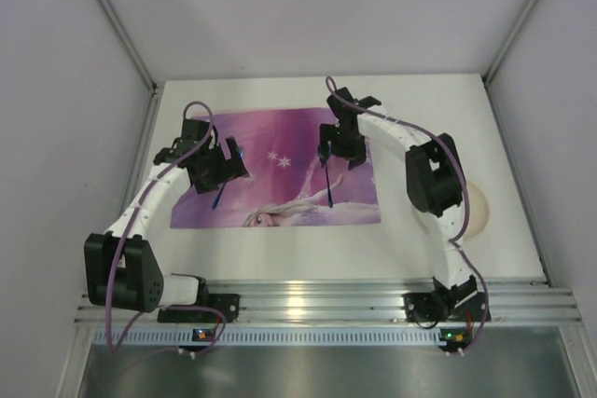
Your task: Set the dinner table for one person
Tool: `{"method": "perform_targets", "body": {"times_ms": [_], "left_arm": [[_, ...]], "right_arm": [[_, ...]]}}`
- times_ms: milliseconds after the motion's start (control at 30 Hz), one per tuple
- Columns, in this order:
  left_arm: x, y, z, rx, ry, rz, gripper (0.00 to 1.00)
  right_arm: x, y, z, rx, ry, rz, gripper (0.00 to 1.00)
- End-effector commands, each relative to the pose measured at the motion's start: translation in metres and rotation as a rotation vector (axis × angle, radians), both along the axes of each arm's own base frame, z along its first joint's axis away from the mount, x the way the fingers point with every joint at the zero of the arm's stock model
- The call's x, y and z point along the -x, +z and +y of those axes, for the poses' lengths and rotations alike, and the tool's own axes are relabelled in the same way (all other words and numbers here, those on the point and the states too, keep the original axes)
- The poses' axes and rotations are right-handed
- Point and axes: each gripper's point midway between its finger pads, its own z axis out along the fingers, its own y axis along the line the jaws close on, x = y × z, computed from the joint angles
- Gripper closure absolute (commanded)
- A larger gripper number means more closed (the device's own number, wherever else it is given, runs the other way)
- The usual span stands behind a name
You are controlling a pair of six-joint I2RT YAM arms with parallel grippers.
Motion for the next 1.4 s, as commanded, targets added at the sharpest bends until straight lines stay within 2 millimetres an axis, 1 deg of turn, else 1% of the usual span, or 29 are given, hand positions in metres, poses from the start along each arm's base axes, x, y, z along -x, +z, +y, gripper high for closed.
{"method": "perform_targets", "body": {"times_ms": [0, 33, 67, 100, 133, 200, 233, 300, 333, 400, 433, 533, 600, 633, 700, 800, 833, 900, 933, 967, 1000, 1167, 1267, 1300, 1367], "left_arm": [[-0.003, 0.006, 0.001, -0.009, -0.011, -0.025, 0.02], [-0.004, 0.005, 0.001, -0.010, -0.013, -0.024, 0.02], [-0.004, 0.004, 0.000, -0.007, -0.014, -0.024, 0.02], [-0.005, 0.001, 0.000, -0.006, -0.015, -0.025, 0.02], [-0.005, -0.001, 0.000, -0.004, -0.017, -0.020, 0.02], [-0.006, -0.006, -0.003, 0.009, -0.017, -0.016, 0.02], [-0.006, -0.009, -0.004, 0.016, -0.013, -0.011, 0.02], [-0.006, -0.014, -0.007, 0.035, -0.011, -0.007, 0.02], [-0.007, -0.015, -0.008, 0.040, -0.010, -0.008, 0.02], [-0.006, -0.018, -0.009, 0.046, -0.011, -0.004, 0.02], [-0.007, -0.019, -0.009, 0.048, -0.013, 0.000, 0.02], [-0.008, -0.020, -0.009, 0.047, -0.015, 0.001, 0.02], [-0.008, -0.020, -0.008, 0.040, -0.014, -0.002, 0.02], [-0.007, -0.018, -0.008, 0.038, -0.013, -0.008, 0.02], [-0.005, -0.020, -0.007, 0.038, -0.009, 0.000, 0.02], [-0.002, -0.020, -0.006, 0.037, -0.003, -0.005, 0.02], [-0.001, -0.020, -0.006, 0.039, -0.003, -0.006, 0.02], [0.002, -0.022, -0.005, 0.035, 0.000, -0.002, 0.02], [0.003, -0.022, -0.005, 0.033, 0.001, 0.000, 0.02], [0.004, -0.023, -0.004, 0.029, 0.000, 0.003, 0.02], [0.004, -0.023, -0.003, 0.025, 0.000, 0.001, 0.02], [0.002, -0.021, -0.002, 0.014, -0.004, -0.005, 0.02], [0.000, -0.021, -0.003, 0.014, -0.010, -0.004, 0.02], [0.000, -0.020, -0.003, 0.013, -0.011, -0.004, 0.02], [-0.002, -0.021, -0.003, 0.011, -0.016, 0.000, 0.02]], "right_arm": [[0.000, 0.060, -0.035, 0.011, -0.057, -0.105, 0.19], [0.006, 0.072, -0.055, 0.017, -0.086, -0.119, 0.16], [0.008, 0.075, -0.067, 0.020, -0.105, -0.123, 0.15], [0.010, 0.078, -0.083, 0.047, -0.129, -0.136, 0.13], [0.018, 0.081, -0.108, 0.061, -0.173, -0.133, 0.11], [0.025, 0.081, -0.136, 0.097, -0.217, -0.135, 0.10], [0.033, 0.078, -0.157, 0.119, -0.254, -0.122, 0.10], [0.039, 0.070, -0.181, 0.178, -0.277, -0.112, 0.09], [0.046, 0.059, -0.194, 0.207, -0.293, -0.079, 0.09], [0.053, 0.047, -0.206, 0.246, -0.296, -0.044, 0.10], [0.059, 0.036, -0.218, 0.289, -0.315, -0.008, 0.09], [0.066, 0.022, -0.235, 0.338, -0.341, 0.034, 0.13], [0.068, 0.016, -0.238, 0.360, -0.335, 0.046, 0.16], [0.069, 0.011, -0.240, 0.372, -0.332, 0.063, 0.19], [0.071, 0.008, -0.245, 0.397, -0.331, 0.072, 0.23], [0.074, 0.001, -0.246, 0.412, -0.330, 0.091, 0.37], [0.076, -0.003, -0.247, 0.415, -0.327, 0.102, 0.47], [0.078, -0.008, -0.246, 0.415, -0.330, 0.114, 0.59], [0.081, -0.013, -0.246, 0.418, -0.326, 0.129, 0.69], [0.082, -0.015, -0.246, 0.411, -0.328, 0.129, 0.74], [0.087, -0.020, -0.246, 0.413, -0.327, 0.146, 0.77], [0.097, -0.029, -0.246, 0.410, -0.333, 0.166, 0.80], [0.098, -0.031, -0.245, 0.407, -0.333, 0.167, 0.91], [0.097, -0.030, -0.245, 0.403, -0.332, 0.163, 1.00], [0.093, -0.026, -0.241, 0.389, -0.329, 0.148, 1.00]]}}
